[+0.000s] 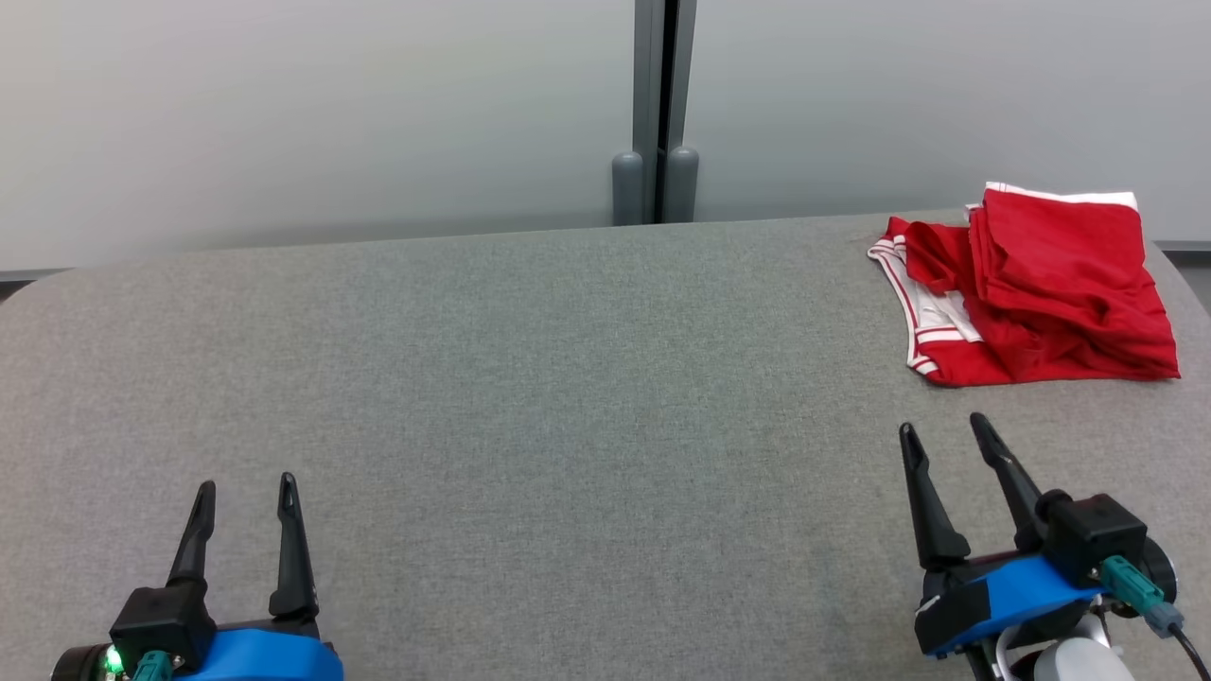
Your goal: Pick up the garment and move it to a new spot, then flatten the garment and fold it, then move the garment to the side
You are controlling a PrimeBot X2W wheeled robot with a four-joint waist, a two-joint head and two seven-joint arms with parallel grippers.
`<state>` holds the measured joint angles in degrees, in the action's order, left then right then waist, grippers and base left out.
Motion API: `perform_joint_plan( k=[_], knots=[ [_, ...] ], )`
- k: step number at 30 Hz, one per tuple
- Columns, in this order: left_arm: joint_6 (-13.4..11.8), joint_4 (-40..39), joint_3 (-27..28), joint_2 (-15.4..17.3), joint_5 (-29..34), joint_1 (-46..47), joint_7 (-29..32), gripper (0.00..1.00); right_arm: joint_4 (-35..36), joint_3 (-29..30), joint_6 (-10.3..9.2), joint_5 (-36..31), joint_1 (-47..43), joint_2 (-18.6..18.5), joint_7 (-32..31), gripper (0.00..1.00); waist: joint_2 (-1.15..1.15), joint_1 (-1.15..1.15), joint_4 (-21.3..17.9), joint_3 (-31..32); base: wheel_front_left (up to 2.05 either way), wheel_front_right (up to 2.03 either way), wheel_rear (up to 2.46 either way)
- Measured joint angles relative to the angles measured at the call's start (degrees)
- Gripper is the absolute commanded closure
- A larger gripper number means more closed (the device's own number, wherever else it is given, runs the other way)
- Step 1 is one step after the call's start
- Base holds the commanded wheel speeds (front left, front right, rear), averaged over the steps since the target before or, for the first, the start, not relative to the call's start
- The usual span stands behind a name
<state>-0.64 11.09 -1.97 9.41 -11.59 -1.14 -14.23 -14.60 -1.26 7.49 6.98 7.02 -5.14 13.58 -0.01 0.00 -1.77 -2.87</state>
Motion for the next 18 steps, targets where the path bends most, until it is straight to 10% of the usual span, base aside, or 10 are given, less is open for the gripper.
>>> perform_joint_plan(
  k=[18],
  knots=[
    [-1.1,0.1,-0.4,0.8,-0.6,-1.4,0.9,0.00,4.4,2.2,0.00,-1.5,-4.2,2.0,-4.3,0.00,0.01,0.00,0.1,1.8,0.00,0.00,0.00]
  ],
)
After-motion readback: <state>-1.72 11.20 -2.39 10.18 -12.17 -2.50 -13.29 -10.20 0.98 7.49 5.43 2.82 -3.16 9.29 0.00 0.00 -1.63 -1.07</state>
